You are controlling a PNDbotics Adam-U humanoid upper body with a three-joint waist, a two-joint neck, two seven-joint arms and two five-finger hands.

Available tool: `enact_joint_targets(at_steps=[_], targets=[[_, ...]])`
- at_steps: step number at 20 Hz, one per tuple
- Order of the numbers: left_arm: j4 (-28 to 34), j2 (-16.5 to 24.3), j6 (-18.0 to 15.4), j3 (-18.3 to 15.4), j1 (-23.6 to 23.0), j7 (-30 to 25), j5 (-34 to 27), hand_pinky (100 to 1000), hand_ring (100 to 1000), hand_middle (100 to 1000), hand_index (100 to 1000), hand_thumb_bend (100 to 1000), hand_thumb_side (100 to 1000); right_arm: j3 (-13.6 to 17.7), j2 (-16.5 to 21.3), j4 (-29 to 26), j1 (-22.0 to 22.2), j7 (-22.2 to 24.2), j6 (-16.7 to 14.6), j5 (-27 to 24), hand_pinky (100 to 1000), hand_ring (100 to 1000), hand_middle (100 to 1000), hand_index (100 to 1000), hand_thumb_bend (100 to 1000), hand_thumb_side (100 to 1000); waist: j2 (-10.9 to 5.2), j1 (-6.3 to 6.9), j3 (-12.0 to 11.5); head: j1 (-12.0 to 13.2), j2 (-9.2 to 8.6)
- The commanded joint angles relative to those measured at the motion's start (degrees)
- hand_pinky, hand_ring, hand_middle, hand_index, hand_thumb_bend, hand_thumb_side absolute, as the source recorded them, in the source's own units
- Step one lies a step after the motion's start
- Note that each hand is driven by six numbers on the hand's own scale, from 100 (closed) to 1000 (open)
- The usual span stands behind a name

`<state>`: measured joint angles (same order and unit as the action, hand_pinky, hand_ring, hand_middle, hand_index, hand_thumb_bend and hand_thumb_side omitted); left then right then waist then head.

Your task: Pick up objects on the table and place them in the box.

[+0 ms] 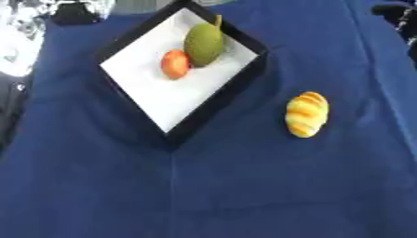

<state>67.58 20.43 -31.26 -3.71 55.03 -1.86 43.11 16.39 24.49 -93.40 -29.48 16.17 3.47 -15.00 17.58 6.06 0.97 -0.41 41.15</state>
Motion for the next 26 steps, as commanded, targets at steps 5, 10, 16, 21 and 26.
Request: enact_joint_targets(at_steps=[5,10,16,21,26], targets=[[11.0,5.7,5.4,-1.8,-8.2,6.8,-6.9,663,715,710,797,100,603,0.9,2.8,-0.1,-0.3,-0.5,-1.9,-0.3,1000,788,762,865,100,561,-2.05,-2.22,-0.9,-1.3,-0.52],[16.4,6.9,10.1,-2.8,-15.8,10.3,-11.6,653,709,705,794,100,617,0.8,5.7,1.0,-0.2,-0.6,-4.6,-1.2,1000,791,765,866,100,540,-2.00,-3.12,-1.0,-1.4,-0.30],[24.2,5.8,15.5,-4.4,-24.7,10.2,-17.0,644,709,709,793,100,650,0.0,10.5,2.0,-0.1,0.4,-9.2,-1.1,1000,805,778,870,100,490,-1.95,-4.09,-0.6,-1.1,0.06],[29.8,3.5,18.9,-5.6,-31.8,8.0,-21.4,652,730,739,811,100,671,-3.3,16.9,-0.6,-0.5,3.7,-13.5,1.6,1000,845,813,885,100,282,-1.83,-4.92,-0.2,-0.3,0.12],[35.2,2.2,21.4,-6.9,-38.8,5.6,-25.7,649,731,739,808,100,670,-8.3,23.9,-6.4,-0.2,8.0,-17.8,5.8,1000,860,830,895,100,182,-1.91,-5.27,0.6,0.9,0.38]])
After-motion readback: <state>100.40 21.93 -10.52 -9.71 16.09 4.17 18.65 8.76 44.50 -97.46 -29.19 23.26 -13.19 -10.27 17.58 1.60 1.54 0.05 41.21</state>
